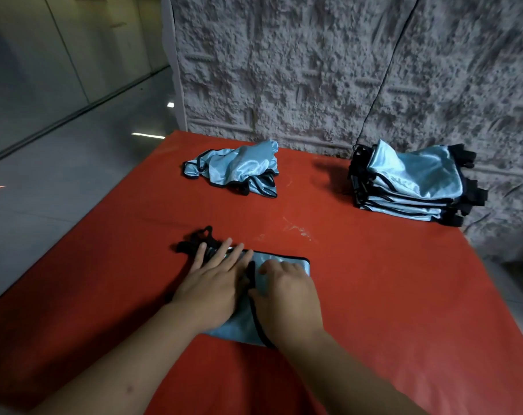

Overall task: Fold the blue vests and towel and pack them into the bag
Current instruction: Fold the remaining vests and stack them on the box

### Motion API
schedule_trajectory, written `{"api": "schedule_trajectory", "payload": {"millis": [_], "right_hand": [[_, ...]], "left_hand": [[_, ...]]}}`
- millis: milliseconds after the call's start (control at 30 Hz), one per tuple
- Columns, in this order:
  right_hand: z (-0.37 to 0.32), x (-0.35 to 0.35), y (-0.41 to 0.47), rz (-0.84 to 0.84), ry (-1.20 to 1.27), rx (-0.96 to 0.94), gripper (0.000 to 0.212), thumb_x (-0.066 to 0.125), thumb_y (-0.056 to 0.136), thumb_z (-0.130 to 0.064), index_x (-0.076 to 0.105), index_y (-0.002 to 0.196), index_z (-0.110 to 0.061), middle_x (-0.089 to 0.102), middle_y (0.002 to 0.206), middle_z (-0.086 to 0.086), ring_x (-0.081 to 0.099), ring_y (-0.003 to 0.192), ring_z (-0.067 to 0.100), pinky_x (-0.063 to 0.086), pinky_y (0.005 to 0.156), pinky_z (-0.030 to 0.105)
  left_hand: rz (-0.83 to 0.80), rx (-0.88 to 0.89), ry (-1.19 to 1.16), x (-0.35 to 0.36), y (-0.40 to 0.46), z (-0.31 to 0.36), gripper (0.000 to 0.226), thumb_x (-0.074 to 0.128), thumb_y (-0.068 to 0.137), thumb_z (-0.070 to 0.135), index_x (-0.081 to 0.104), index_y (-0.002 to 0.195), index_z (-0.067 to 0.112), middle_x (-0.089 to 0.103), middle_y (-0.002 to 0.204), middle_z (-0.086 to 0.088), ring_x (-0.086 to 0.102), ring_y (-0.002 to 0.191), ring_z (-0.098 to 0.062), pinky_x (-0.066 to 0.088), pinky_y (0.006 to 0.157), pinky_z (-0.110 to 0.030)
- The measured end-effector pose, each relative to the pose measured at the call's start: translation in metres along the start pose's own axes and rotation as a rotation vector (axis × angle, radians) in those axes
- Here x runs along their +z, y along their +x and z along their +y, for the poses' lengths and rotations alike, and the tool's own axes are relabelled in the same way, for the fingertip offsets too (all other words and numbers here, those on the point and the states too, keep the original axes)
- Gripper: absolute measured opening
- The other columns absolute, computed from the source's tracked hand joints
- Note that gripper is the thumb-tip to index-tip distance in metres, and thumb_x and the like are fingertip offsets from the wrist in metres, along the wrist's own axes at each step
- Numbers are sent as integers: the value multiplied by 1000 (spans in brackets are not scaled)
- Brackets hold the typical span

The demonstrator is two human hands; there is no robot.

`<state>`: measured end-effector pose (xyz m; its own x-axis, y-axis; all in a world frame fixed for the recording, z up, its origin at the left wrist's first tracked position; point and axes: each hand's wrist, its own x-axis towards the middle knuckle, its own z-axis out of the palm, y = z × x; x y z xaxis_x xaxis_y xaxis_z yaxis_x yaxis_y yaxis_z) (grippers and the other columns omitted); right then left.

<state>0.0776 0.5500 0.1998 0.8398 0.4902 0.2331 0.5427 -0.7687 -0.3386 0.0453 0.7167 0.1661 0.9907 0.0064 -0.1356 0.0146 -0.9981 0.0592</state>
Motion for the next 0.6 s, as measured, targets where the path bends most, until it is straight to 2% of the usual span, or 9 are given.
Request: {"api": "schedule_trajectory", "payload": {"millis": [67, 133, 200, 233, 300, 367, 400, 500, 600], "right_hand": [[-4, 4, -14, -7, 24, -243, 20, 65, 77, -35, 68, 94, -25, 67, 93, -5, 60, 93, 19, 50, 86, 37], [2, 15, -32, -204, -52, -274, 45, 48, 90, -42, 61, 129, -23, 62, 132, -1, 52, 129, 21, 40, 112, 42], [15, 15, -45, -351, -135, -230, 62, 28, 101, -53, 27, 158, -27, 26, 166, 1, 13, 156, 20, 13, 125, 51], [22, 11, -47, -431, -130, -200, 65, 19, 103, -57, 12, 161, -29, 9, 170, -2, -5, 156, 15, 1, 125, 51], [30, -2, -48, -490, -71, -138, 71, 9, 100, -64, 5, 162, -29, -4, 170, -6, -18, 154, 10, -9, 125, 45], [36, -14, -47, -424, -22, -20, 72, 19, 98, -64, 14, 161, -29, 4, 170, -6, -8, 156, 12, -4, 126, 36], [40, -20, -47, -349, -7, 67, 73, 26, 96, -64, 21, 159, -27, 15, 168, -3, 4, 156, 16, 6, 126, 34], [46, -35, -47, -132, 36, 342, 64, 44, 91, -66, 51, 133, -19, 60, 132, 4, 53, 128, 25, 43, 103, 35], [42, -43, -43, -248, 145, 540, 48, 58, 85, -68, 61, 83, -21, 73, 104, 6, 68, 104, 27, 50, 79, 33]], "left_hand": [[-20, 14, 0, 0, 1, -1, 69, 20, 99, 38, -12, 160, 28, -16, 167, 9, -28, 150, -16, -10, 123, -52], [28, 10, -57, -1, 3, -4, 65, 30, 107, 33, -8, 160, 27, -15, 167, 10, -28, 150, -11, -10, 125, -45], [145, -31, -140, -2, 3, -8, 64, 35, 107, 40, 3, 161, 28, -6, 169, 8, -20, 152, -11, -7, 126, -39], [220, -75, -161, -2, 1, -8, 69, 45, 104, 45, 11, 161, 28, 1, 170, 4, -12, 155, -15, -2, 126, -39], [386, -209, -141, -6, -7, -5, 85, 71, 86, 52, 31, 156, 25, 21, 166, -7, 15, 154, -27, 17, 124, -46], [513, -428, -125, -12, -17, 1, 101, 86, 60, 59, 46, 143, 19, 43, 151, -14, 40, 139, -34, 36, 109, -52], [509, -555, -164, -12, -21, 1, 106, 88, 50, 63, 49, 136, 16, 50, 140, -15, 47, 129, -36, 42, 100, -52], [194, -856, -366, -24, -29, -4, 105, 83, 42, 78, 56, 117, 9, 64, 117, -14, 62, 110, -35, 52, 84, -41], [-22, -845, -505, -38, -31, -14, 71, 85, 52, 70, 65, 84, 10, 70, 90, -7, 69, 85, -27, 53, 69, -31]]}}
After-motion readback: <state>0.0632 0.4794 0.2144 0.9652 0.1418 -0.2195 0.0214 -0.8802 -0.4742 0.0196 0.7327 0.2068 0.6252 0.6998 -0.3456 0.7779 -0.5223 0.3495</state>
